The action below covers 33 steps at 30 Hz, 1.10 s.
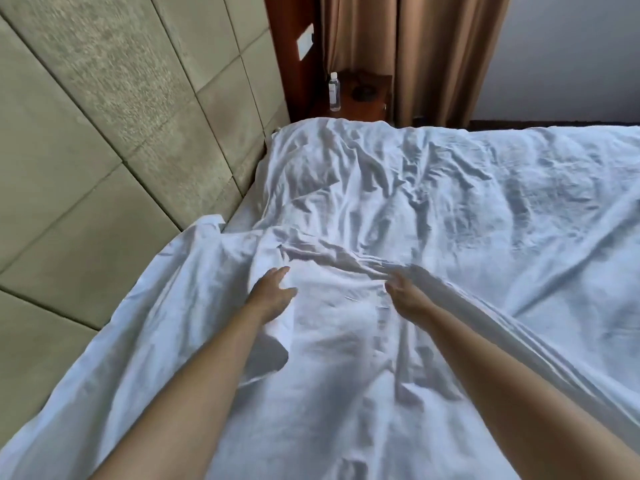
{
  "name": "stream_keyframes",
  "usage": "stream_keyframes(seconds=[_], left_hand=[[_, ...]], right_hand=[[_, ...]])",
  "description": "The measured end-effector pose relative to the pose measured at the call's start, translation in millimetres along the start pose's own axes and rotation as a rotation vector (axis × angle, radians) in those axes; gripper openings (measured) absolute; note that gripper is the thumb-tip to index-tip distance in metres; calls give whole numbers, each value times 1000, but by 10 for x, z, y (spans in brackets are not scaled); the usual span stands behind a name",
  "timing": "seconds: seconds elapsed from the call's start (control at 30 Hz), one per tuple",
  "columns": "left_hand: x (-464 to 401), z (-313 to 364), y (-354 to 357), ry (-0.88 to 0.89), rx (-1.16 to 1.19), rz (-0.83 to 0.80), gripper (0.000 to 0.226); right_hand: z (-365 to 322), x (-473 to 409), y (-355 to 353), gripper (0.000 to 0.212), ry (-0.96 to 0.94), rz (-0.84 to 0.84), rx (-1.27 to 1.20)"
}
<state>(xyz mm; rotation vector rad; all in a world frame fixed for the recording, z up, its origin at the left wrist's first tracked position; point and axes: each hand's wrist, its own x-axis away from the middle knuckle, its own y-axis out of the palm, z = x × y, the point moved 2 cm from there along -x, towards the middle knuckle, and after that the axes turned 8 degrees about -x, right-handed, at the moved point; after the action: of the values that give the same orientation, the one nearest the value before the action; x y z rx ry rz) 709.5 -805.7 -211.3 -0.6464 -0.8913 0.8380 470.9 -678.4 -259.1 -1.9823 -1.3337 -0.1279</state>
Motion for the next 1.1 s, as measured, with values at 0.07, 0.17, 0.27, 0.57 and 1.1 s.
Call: stream_keyframes(seconds=[0.07, 0.17, 0.27, 0.57, 1.1], left_hand=[[58, -177, 130, 36, -257, -48, 66], [239, -240, 204, 81, -296, 8, 50], [480, -219, 166, 90, -188, 67, 41], [1609, -156, -16, 30, -196, 123, 50], [2899, -1201, -253, -143, -19, 122, 53]], right_hand=[[120, 56, 304, 53, 25, -80, 15], [80, 224, 528, 54, 23, -144, 45], [-54, 466, 623, 53, -15, -183, 6], [-363, 1532, 540, 54, -159, -197, -141], [-596, 2474, 1004, 52, -264, -198, -21]])
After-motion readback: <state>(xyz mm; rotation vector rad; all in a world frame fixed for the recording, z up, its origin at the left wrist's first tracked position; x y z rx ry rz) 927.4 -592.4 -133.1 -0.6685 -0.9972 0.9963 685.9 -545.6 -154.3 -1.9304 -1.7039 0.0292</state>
